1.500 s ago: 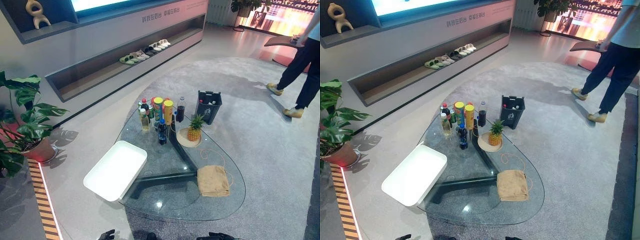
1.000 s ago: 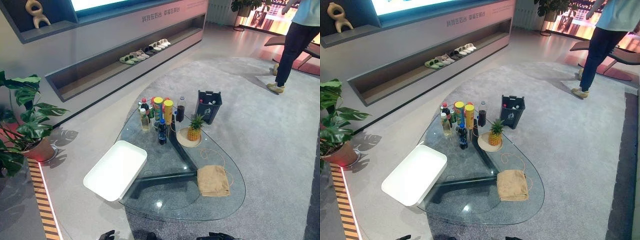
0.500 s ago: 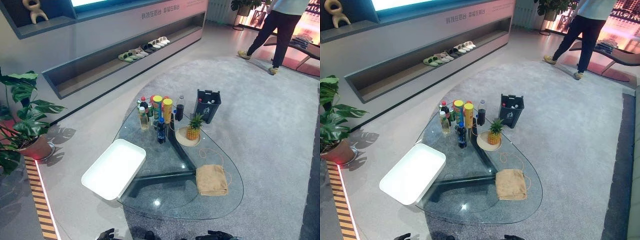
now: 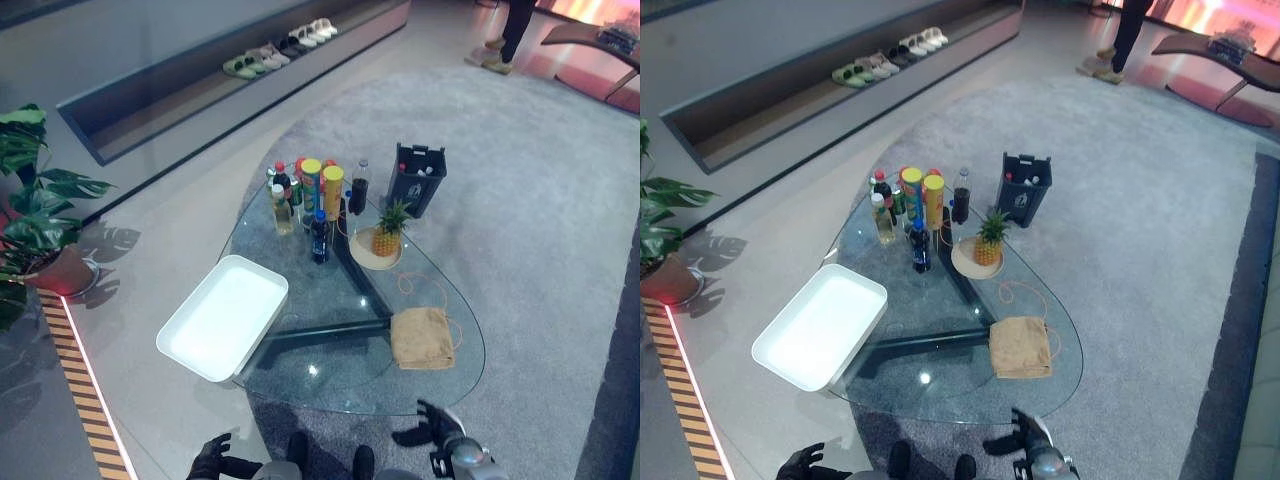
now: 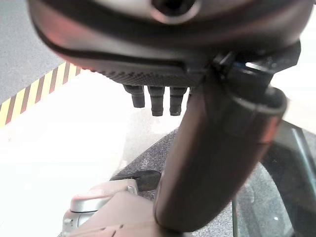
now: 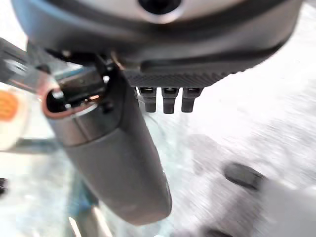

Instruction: Wipe the table with a cloth and put it in the basket.

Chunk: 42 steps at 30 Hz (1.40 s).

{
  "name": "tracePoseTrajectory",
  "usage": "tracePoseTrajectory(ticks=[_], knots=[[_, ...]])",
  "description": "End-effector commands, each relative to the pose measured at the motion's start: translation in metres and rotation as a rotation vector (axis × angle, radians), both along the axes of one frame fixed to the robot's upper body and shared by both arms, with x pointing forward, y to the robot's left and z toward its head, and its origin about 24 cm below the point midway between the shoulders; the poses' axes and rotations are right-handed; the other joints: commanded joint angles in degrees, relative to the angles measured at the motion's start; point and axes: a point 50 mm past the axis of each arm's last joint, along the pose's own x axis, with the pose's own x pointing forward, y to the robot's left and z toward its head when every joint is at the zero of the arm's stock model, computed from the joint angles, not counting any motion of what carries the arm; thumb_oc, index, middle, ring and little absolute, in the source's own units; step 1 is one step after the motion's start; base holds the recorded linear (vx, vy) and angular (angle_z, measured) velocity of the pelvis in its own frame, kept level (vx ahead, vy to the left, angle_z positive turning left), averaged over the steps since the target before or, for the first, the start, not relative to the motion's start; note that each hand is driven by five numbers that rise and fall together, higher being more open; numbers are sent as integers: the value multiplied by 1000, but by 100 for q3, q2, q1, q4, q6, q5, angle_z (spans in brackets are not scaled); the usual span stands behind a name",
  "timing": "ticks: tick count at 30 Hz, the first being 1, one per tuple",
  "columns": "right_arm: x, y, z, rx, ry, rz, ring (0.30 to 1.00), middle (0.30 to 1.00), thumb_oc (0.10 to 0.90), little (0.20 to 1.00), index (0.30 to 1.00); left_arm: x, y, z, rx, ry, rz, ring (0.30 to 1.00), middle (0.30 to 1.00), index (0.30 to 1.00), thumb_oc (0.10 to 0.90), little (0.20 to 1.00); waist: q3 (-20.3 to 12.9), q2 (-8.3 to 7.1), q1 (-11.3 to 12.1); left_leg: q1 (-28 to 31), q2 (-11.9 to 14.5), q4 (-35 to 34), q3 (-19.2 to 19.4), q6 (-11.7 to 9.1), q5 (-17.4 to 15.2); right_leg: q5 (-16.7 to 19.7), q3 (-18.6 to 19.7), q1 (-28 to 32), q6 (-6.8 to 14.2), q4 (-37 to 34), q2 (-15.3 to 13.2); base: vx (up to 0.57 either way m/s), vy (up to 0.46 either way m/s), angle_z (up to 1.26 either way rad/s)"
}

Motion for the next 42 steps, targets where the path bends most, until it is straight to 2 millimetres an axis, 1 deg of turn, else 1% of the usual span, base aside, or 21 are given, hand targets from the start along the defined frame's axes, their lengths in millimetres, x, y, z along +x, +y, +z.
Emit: tracePoseTrajectory(ticks=[1, 2, 4, 6, 10, 14, 15, 21, 23, 29, 33, 36, 39, 42], knots=[[50, -11, 57, -161, -310, -12, 900, 900, 800, 900, 900, 34, -11, 10, -13, -121, -31, 900, 900, 900, 800, 900, 365, -28, -2, -217, 244, 538, 271, -21, -510, 8, 182, -638, 272, 724, -263, -73, -11, 1], [53, -11, 63, -175, -342, -20, 900, 900, 800, 900, 900, 37, -11, 12, -12, -131, -33, 900, 900, 900, 800, 900, 416, -29, -15, -262, 244, 576, 278, -19, -515, -1, 185, -683, 265, 762, -260, -61, 1, 1], [65, -14, 85, -228, -459, -49, 900, 900, 800, 900, 900, 46, -13, 16, -12, -171, -42, 900, 900, 900, 800, 900, 608, -3, -46, -444, 226, 734, 300, -4, -533, -27, 183, -851, 239, 899, -253, -61, 21, 1], [70, -16, 94, -250, -505, -66, 900, 900, 800, 900, 900, 49, -13, 18, -11, -187, -46, 900, 900, 900, 800, 900, 694, 8, -57, -532, 212, 812, 306, 1, -542, -37, 185, -937, 234, 968, -251, -44, 22, 2], [86, -26, 124, -326, -645, -128, 900, 900, 800, 900, 900, 64, -15, 25, -7, -236, -53, 900, 900, 900, 800, 900, 1003, 59, -80, -931, 173, 1120, 318, 16, -562, -68, 182, -1331, 208, 1255, -271, -75, 34, 1], [97, -33, 145, -376, -720, -170, 900, 900, 800, 900, 900, 72, -16, 29, -7, -267, -55, 900, 900, 900, 800, 900, 1193, 106, -94, -1165, 146, 1293, 324, 22, -579, -75, 187, -1568, 199, 1401, -290, -32, 24, 0], [103, -34, 154, -402, -753, -192, 900, 900, 800, 900, 900, 77, -15, 32, -5, -283, -56, 900, 900, 900, 800, 900, 1284, 120, -97, -1285, 133, 1367, 335, 21, -585, -71, 194, -1688, 194, 1457, -297, -50, 32, -1], [122, -44, 192, -481, -860, -315, 900, 900, 800, 900, 900, 97, -18, 43, -8, -349, -67, 900, 900, 900, 800, 900, 1622, 195, -109, -1774, 47, 1675, 352, 21, -606, -69, 227, -2199, 159, 1725, -289, -38, 34, -5], [129, -49, 205, -510, -888, -374, 900, 900, 800, 900, 900, 104, -22, 47, -13, -383, -74, 900, 900, 900, 800, 900, 1652, 236, -105, -2123, 19, 1861, 339, 27, -634, -86, 241, -2559, 141, 1902, -287, -7, 47, -3], [138, -64, 233, -548, -943, -498, 900, 900, 800, 900, 900, 121, -32, 60, -22, -477, -87, 900, 900, 900, 800, 900, 1652, 332, -56, -2865, -35, 2106, 359, 47, -622, -97, 250, -3349, 106, 2232, -253, 19, 42, -1], [141, -67, 244, -565, -979, -557, 900, 900, 800, 900, 900, 127, -37, 66, -26, -511, -92, 900, 900, 900, 800, 900, 1652, 363, -15, -3095, -66, 2137, 348, 64, -622, -106, 254, -3608, 119, 2332, -253, 0, 0, 0], [146, -71, 261, -561, -1022, -596, 900, 900, 800, 900, 900, 133, -41, 71, -34, -537, -109, 900, 900, 900, 800, 900, 1652, 394, 20, -3359, -103, 2192, 324, 66, -596, -71, 236, -3862, 108, 2378, -238, 0, 0, 0], [152, -71, 276, -560, -1043, -599, 900, 900, 800, 900, 900, 137, -46, 74, -43, -553, -114, 900, 900, 900, 800, 900, 1652, 413, 58, -3568, -124, 2250, 285, 66, -575, -47, 215, -4055, 103, 2428, -230, 0, 0, 0], [157, -70, 284, -556, -1044, -595, 900, 900, 800, 900, 900, 141, -49, 77, -48, -567, -122, 900, 900, 900, 800, 900, 1652, 417, 88, -3732, -130, 2292, 278, 63, -561, -25, 197, -4199, 95, 2449, -224, 0, 0, 0]])
